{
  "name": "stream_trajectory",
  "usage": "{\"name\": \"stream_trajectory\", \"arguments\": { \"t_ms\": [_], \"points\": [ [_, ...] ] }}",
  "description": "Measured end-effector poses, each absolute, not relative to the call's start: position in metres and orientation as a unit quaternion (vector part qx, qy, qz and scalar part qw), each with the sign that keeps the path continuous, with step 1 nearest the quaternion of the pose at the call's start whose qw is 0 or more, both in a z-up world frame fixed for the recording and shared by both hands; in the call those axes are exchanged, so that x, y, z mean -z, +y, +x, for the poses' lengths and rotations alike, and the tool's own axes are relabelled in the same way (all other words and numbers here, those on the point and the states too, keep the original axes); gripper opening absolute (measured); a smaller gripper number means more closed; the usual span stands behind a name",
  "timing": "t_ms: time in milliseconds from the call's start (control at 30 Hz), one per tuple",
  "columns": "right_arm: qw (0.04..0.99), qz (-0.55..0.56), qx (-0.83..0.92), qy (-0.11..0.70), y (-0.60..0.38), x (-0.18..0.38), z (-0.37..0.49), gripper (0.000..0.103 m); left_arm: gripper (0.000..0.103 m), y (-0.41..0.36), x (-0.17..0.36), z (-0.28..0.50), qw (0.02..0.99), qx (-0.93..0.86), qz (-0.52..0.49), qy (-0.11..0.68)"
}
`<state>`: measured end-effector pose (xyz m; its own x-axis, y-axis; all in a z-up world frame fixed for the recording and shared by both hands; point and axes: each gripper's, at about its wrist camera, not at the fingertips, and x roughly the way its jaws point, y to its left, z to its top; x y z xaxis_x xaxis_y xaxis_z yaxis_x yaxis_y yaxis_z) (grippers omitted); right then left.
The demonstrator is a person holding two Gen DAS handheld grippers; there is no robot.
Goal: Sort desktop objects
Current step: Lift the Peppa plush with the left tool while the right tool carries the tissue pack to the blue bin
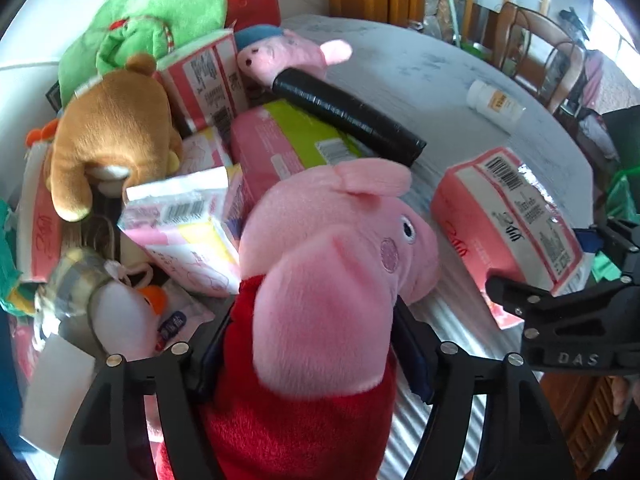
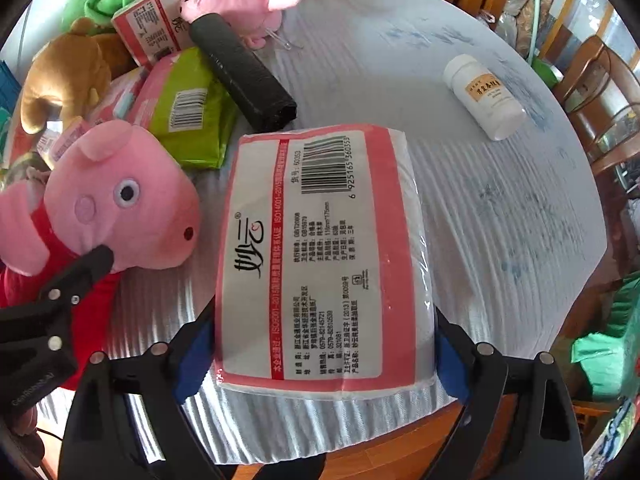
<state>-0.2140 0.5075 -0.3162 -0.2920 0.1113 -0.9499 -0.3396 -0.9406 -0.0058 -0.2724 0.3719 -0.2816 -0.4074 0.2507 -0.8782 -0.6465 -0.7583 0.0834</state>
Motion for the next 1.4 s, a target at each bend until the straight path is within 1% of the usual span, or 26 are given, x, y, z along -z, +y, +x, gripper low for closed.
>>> {"name": "stream_trajectory", "arguments": {
  "t_ms": [167,333,433,600,700,800,1033,1200,1400],
  "points": [
    [0.138,-0.577,-0.8,0.094,0.503,0.319,-0.212,0.094,0.076,0.378,0.285,-0.271,0.259,-0.821,-0.462,0.214],
    [0.136,-0.574,-0.801,0.1,0.505,0.321,-0.21,0.094,0.076,0.381,0.286,-0.271,0.246,-0.826,-0.46,0.211],
    [0.129,-0.573,-0.803,0.099,0.503,0.319,-0.208,0.091,0.072,0.381,0.285,-0.268,0.242,-0.828,-0.459,0.211],
    [0.134,-0.568,-0.807,0.093,0.502,0.31,-0.205,0.09,0.065,0.379,0.276,-0.263,0.245,-0.83,-0.456,0.207],
    [0.142,-0.552,-0.817,0.09,0.5,0.291,-0.2,0.09,0.065,0.375,0.26,-0.258,0.251,-0.839,-0.44,0.197],
    [0.151,-0.529,-0.831,0.083,0.493,0.263,-0.194,0.09,0.065,0.368,0.233,-0.254,0.258,-0.854,-0.413,0.183],
    [0.148,-0.473,-0.868,0.046,0.457,0.193,-0.194,0.09,0.064,0.324,0.168,-0.249,0.25,-0.89,-0.353,0.147],
    [0.096,-0.437,-0.894,0.009,0.416,0.149,-0.206,0.09,0.064,0.273,0.134,-0.248,0.19,-0.916,-0.333,0.114],
    [-0.008,-0.402,-0.914,-0.045,0.36,0.113,-0.23,0.09,0.064,0.207,0.106,-0.24,0.069,-0.942,-0.321,0.075]
  ]
}}
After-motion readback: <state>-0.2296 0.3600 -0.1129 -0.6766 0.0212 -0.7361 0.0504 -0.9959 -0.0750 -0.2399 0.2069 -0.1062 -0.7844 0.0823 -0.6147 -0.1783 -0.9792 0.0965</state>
